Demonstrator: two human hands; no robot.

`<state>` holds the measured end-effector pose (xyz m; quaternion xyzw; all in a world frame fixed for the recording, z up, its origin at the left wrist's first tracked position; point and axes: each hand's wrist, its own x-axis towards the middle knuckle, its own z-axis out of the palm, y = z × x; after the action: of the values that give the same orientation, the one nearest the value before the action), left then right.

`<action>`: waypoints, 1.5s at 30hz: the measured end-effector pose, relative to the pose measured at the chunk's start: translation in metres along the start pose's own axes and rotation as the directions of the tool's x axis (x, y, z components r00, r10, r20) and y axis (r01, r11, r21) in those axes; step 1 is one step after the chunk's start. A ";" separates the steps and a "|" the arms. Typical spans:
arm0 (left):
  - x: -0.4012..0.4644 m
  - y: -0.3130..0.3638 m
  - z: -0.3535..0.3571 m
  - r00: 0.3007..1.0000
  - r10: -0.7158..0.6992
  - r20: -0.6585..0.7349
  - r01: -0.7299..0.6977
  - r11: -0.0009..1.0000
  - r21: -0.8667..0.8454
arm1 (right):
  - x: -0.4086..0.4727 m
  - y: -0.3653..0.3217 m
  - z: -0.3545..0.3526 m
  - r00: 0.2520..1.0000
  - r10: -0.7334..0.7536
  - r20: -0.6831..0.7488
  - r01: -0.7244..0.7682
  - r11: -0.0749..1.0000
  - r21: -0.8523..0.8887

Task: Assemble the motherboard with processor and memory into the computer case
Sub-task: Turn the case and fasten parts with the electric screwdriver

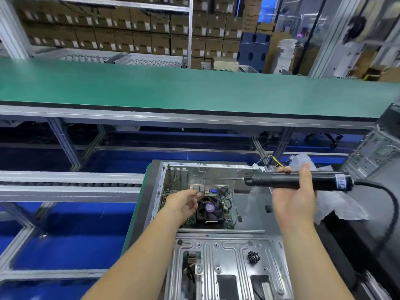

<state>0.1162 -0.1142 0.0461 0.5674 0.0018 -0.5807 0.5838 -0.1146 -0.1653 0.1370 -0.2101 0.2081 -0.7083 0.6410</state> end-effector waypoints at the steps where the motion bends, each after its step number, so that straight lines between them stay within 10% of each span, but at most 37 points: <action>1: 0.000 0.001 -0.003 1.000 -0.012 0.017 0.013 0.999 -0.047 | -0.002 0.003 0.005 1.000 0.010 0.009 -0.010 1.000 0.006; 45: -0.001 0.001 -0.011 0.990 -0.100 0.097 0.118 0.970 -0.211 | -0.025 0.010 0.012 0.987 -0.002 0.162 0.020 0.993 -0.113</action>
<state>0.1241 -0.1064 0.0434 0.4741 0.0712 -0.6321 0.6088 -0.0972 -0.1415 0.1405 -0.3044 0.1946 -0.6794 0.6387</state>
